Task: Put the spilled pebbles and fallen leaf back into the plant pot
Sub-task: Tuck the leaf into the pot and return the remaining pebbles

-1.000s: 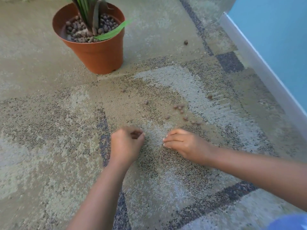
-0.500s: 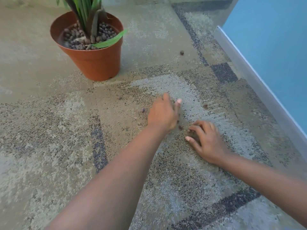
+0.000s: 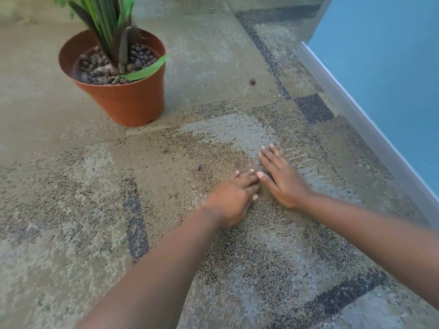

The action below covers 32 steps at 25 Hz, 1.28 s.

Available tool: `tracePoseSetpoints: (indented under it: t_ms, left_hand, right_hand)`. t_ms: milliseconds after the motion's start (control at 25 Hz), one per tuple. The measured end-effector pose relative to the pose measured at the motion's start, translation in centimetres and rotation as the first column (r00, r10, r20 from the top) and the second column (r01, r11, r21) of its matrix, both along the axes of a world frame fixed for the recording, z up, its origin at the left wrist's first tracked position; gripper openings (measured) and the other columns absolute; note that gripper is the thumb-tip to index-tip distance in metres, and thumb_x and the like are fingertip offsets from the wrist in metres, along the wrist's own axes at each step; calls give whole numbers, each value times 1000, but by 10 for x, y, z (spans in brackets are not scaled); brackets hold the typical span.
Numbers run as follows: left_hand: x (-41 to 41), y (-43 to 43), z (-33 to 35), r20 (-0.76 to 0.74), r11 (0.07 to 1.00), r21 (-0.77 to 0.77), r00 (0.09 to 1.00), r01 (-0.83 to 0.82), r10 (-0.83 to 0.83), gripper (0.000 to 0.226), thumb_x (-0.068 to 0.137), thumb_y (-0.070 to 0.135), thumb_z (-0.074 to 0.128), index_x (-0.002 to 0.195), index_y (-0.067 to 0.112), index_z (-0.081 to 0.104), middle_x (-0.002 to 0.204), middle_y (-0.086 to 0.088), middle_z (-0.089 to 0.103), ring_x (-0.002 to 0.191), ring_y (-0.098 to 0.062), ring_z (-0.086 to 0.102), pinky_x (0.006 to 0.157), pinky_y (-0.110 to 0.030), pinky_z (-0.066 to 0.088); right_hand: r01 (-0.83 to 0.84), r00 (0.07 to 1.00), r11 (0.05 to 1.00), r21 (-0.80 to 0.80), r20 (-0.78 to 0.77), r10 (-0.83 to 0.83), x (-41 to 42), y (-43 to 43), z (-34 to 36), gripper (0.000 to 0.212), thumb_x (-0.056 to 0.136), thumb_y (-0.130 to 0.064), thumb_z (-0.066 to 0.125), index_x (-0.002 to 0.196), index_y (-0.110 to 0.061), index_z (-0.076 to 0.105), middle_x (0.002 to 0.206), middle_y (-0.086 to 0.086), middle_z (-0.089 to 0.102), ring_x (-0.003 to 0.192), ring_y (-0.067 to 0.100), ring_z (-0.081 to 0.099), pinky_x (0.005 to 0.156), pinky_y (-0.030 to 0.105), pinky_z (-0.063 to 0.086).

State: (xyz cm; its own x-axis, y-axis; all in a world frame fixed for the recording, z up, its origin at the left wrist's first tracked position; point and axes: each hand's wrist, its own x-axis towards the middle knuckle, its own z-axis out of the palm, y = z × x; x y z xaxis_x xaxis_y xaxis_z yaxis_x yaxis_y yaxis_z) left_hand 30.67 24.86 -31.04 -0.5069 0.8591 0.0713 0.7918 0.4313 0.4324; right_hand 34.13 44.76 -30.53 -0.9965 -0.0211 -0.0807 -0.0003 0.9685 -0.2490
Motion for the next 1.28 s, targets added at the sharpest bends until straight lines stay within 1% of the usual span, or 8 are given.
tracePoseSetpoints:
  t_ms: [200,320,480,720,880,1000,1120,1280]
  left_hand:
    - [32,-34,11,49,971,181,988,-156,149,22,83,2,70,105,1,72,110,-13,71,95,-29,69,72,-41,62]
    - [42,-56,10,98,906,269,946,-326,311,18,79,-3,75,97,0,75,96,-13,74,80,-27,72,58,-38,62]
    - [49,-78,9,103,846,276,889,-456,446,17,79,1,78,95,1,75,94,-12,75,86,-24,72,72,-29,60]
    - [53,-106,7,158,759,245,797,-604,583,26,80,5,77,104,0,72,100,-11,73,89,-23,68,76,-35,60]
    - [46,-126,11,211,687,228,724,-690,657,35,84,18,74,116,5,68,102,-8,71,84,-15,60,75,-29,54]
    - [55,-138,11,181,526,150,547,-837,817,48,95,42,53,133,13,54,127,-6,61,112,-22,56,98,-41,45]
    - [87,-129,8,118,286,-41,279,-957,953,80,97,65,21,152,7,16,162,-6,8,149,-23,4,119,-51,3]
    - [98,-97,-1,32,338,-257,341,-906,939,100,88,78,7,150,1,-8,159,-16,-18,146,-28,-20,118,-54,-7]
  right_hand:
    - [-328,937,927,-182,-189,295,31,-16,1,43,102,-30,36,139,-11,47,149,4,41,143,16,29,117,44,26]
    - [-126,967,969,-212,-246,71,46,-10,2,49,99,-38,38,143,-16,39,153,4,34,143,19,27,115,52,26]
    - [5,999,995,97,41,-9,49,-12,2,94,86,-76,22,153,-16,-5,160,-1,-15,147,18,-10,115,50,1]
    - [-316,945,930,187,148,292,41,-58,5,88,91,-73,21,153,-15,-1,161,1,-10,147,20,-10,116,50,0]
    - [-420,906,908,12,74,418,29,-94,15,69,98,-61,20,152,-20,9,160,-5,0,146,8,-5,118,38,-3]
    - [-156,982,987,-24,-115,153,33,-76,25,68,97,-58,33,151,-20,18,160,-6,6,146,4,-3,120,36,-1]
    - [157,987,979,132,-33,-154,80,-63,13,91,92,-69,26,152,-9,-4,161,5,-13,147,24,-12,118,54,3]
    - [137,966,963,231,183,-182,95,-82,-1,96,90,-75,14,149,-4,-14,156,12,-26,143,31,-22,114,61,1]
